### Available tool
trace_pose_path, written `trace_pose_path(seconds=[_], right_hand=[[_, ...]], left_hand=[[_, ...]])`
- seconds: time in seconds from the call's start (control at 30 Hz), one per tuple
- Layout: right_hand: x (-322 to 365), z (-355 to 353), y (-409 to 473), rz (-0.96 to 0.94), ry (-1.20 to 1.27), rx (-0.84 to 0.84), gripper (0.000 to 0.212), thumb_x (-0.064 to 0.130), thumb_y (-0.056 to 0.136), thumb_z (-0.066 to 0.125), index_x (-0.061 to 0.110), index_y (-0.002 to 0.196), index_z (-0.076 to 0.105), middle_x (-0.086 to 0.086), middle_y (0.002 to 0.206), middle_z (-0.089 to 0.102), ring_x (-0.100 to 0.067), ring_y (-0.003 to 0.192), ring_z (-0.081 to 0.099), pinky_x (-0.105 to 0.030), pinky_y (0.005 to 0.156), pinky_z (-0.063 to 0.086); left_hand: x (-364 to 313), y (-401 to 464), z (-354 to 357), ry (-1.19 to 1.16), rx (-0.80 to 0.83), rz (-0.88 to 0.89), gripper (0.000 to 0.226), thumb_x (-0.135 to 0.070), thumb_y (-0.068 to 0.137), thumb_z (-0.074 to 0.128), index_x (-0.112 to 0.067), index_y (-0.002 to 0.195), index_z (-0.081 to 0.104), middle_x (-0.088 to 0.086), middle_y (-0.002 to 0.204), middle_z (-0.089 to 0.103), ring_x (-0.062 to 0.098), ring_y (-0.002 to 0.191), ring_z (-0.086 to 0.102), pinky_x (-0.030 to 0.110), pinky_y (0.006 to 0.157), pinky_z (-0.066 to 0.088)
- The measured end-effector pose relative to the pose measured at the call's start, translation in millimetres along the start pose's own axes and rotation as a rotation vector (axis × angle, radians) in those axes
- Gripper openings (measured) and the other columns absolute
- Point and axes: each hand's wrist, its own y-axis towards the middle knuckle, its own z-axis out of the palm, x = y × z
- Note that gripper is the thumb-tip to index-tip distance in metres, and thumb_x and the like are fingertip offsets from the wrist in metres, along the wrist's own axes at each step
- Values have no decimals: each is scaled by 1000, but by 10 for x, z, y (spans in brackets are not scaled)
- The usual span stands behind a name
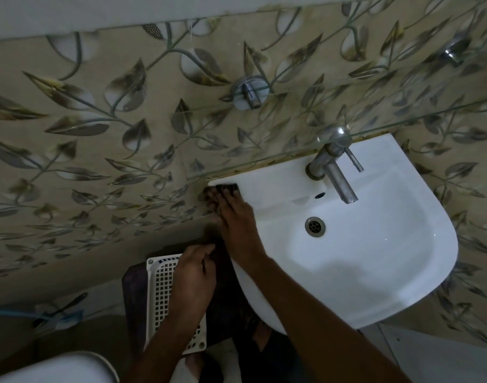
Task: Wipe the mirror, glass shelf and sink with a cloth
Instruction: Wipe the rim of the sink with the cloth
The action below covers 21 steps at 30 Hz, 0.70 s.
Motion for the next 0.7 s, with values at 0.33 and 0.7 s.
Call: trace_pose_path(seconds=[0.33, 0.7], right_hand=[[84, -62, -1254, 29, -126, -46, 63, 10, 82, 77, 22, 139, 54, -6, 145, 51, -26, 126, 44, -44, 97, 52], [676, 415, -1291, -256, -157, -93, 30, 30, 106, 39, 22, 110, 67, 18, 112, 60, -4, 95, 57, -17, 71, 55]], left_hand=[[435, -244, -176, -27, 65, -40, 27, 0, 89, 55, -15, 105, 70, -2, 105, 65, 14, 100, 60, 30, 93, 47], [1379, -654, -294, -120, -52, -128, 46, -38, 72, 38, -71, 102, 50, -43, 100, 53, -3, 81, 57, 3, 76, 39]])
